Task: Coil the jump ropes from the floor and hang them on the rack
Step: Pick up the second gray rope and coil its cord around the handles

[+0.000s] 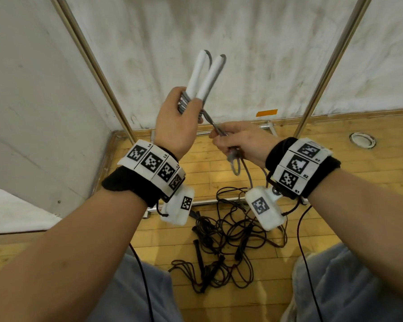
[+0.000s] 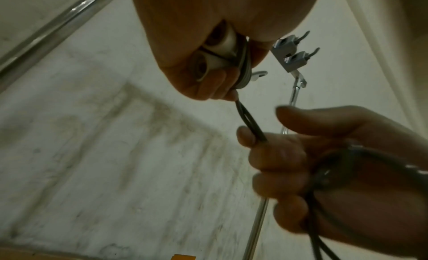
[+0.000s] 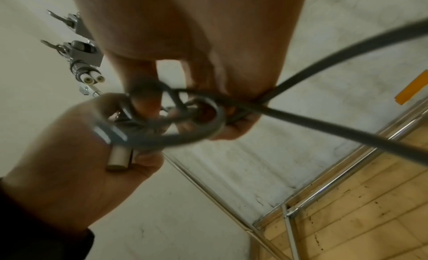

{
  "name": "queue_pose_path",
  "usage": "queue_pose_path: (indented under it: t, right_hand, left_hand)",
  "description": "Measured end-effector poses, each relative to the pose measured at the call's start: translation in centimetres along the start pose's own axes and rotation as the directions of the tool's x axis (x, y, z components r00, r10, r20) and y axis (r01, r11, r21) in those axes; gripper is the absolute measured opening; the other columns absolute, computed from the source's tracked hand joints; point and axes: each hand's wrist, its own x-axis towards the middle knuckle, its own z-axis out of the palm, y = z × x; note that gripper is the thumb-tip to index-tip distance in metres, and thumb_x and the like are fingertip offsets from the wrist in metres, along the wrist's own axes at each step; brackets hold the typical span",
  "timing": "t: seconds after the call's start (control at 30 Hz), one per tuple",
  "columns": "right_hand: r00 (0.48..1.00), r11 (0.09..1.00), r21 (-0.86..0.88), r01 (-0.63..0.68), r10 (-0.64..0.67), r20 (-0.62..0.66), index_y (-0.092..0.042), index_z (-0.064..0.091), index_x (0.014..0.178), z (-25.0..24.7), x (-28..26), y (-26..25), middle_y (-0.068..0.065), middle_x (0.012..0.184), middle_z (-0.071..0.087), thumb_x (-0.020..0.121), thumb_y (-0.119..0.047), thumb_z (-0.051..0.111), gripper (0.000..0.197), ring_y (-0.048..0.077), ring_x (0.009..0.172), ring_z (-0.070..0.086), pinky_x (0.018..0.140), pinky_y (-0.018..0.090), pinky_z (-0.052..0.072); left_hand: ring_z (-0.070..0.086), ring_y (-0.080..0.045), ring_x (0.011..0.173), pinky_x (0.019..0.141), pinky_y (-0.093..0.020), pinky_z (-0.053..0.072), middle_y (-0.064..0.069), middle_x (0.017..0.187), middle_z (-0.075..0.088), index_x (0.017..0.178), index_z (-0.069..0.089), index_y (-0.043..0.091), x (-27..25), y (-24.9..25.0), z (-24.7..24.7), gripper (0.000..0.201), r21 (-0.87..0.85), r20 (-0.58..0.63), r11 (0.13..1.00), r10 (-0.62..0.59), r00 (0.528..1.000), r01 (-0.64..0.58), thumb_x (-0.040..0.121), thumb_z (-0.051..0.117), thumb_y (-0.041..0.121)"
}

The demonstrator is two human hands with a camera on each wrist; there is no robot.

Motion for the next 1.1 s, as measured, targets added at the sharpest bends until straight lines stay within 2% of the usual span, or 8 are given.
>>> queue_pose_path:
  t: [0.13, 0.23, 0.3, 0.4, 0.63, 0.77, 0.97, 1.1]
  right_hand:
    - [0.999, 0.972, -0.232, -0.035, 0.031, -0.018, -0.018, 0.064, 0.093, -0.9, -0.3, 0.7, -0.005, 0.055, 0.055, 0.068, -0.032, 0.062, 0.028, 0.008, 0.058, 0.053, 0.061, 0.027, 0.039]
    - [0.999, 0.979, -0.205, -0.013, 0.002, -0.052, -0.005, 0.065, 0.086, -1.5, -0.4, 0.9, -0.002, 0.056, 0.054, 0.072, -0.037, 0.06, 0.035, 0.014, 0.06, 0.051, 0.068, 0.033, 0.042]
    - [0.991, 0.989, -0.144, 0.022, -0.04, -0.124, -0.005, 0.065, 0.078, -1.6, -0.4, 0.9, -0.005, 0.054, 0.051, 0.072, -0.041, 0.064, 0.037, 0.013, 0.053, 0.045, 0.058, 0.029, 0.04]
    - [0.966, 0.977, -0.189, 0.096, -0.137, -0.221, -0.021, 0.069, 0.079, -1.1, -0.4, 0.9, -0.016, 0.049, 0.046, 0.075, -0.052, 0.067, 0.03, 0.002, 0.042, 0.038, 0.043, 0.013, 0.032]
    - [0.937, 0.946, -0.301, 0.122, -0.21, -0.28, -0.01, 0.065, 0.09, -0.3, -0.5, 1.3, -0.013, 0.045, 0.05, 0.088, -0.043, 0.057, 0.034, 0.003, 0.043, 0.046, 0.048, 0.012, 0.041]
    - [0.948, 0.978, -0.129, 0.161, -0.19, -0.256, -0.005, 0.068, 0.088, -0.2, -0.9, 0.8, -0.002, 0.052, 0.063, 0.088, -0.024, 0.062, 0.019, 0.014, 0.049, 0.062, 0.05, 0.017, 0.047]
    - [0.899, 0.96, 0.146, 0.238, -0.161, -0.408, -0.012, 0.07, 0.087, -0.6, -0.8, 0.2, 0.0, 0.071, 0.073, 0.087, -0.008, 0.063, 0.008, 0.016, 0.07, 0.071, 0.063, 0.021, 0.055]
    - [0.887, 0.951, 0.222, 0.213, -0.093, -0.452, -0.013, 0.07, 0.085, -1.4, -0.7, 0.1, 0.003, 0.067, 0.072, 0.084, -0.009, 0.067, 0.005, 0.012, 0.05, 0.062, 0.056, 0.024, 0.055]
  left_hand:
    - [0.063, -0.012, 0.06, 0.054, -0.032, 0.045, 0.005, 0.068, 0.062, 0.078, 0.046, 0.03, 1.2, -0.9, -0.6, 0.007, 0.019, -0.167, 0.999, -0.026, 0.986, 0.029, 0.082, 0.051, 0.032]
    - [0.065, -0.01, 0.067, 0.054, -0.023, 0.047, 0.009, 0.069, 0.061, 0.083, 0.046, 0.029, 1.3, -1.4, -0.6, 0.007, 0.097, -0.206, 0.995, 0.011, 0.978, 0.01, 0.088, 0.051, 0.031]
    - [0.063, -0.005, 0.064, 0.052, -0.016, 0.045, 0.01, 0.068, 0.061, 0.091, 0.048, 0.023, 1.6, -1.7, -0.8, 0.008, 0.116, -0.262, 0.993, 0.027, 0.965, 0.004, 0.089, 0.051, 0.03]
    - [0.058, 0.002, 0.058, 0.047, -0.008, 0.039, 0.011, 0.068, 0.06, 0.095, 0.048, 0.019, 2.3, -1.8, -1.4, 0.011, 0.107, -0.348, 0.994, 0.026, 0.937, 0.012, 0.09, 0.052, 0.029]
    - [0.059, -0.005, 0.061, 0.046, -0.007, 0.038, 0.01, 0.071, 0.059, 0.094, 0.047, 0.018, 2.7, -2.0, -2.0, 0.009, 0.072, -0.386, 0.997, 0.005, 0.923, 0.024, 0.09, 0.051, 0.025]
    - [0.058, -0.004, 0.061, 0.045, -0.008, 0.037, 0.009, 0.074, 0.059, 0.094, 0.048, 0.017, 2.9, -2.1, -2.4, 0.01, 0.067, -0.401, 0.997, -0.004, 0.916, 0.034, 0.09, 0.051, 0.025]
    - [0.06, -0.009, 0.068, 0.046, -0.008, 0.038, -0.002, 0.088, 0.066, 0.095, 0.047, 0.018, 3.1, -2.7, -2.8, 0.011, 0.094, -0.415, 0.993, -0.021, 0.91, 0.066, 0.09, 0.05, 0.027]
    - [0.065, -0.017, 0.079, 0.051, -0.01, 0.039, -0.004, 0.092, 0.067, 0.095, 0.047, 0.018, 3.4, -3.1, -3.3, 0.011, 0.109, -0.439, 0.989, -0.046, 0.897, 0.103, 0.09, 0.05, 0.027]
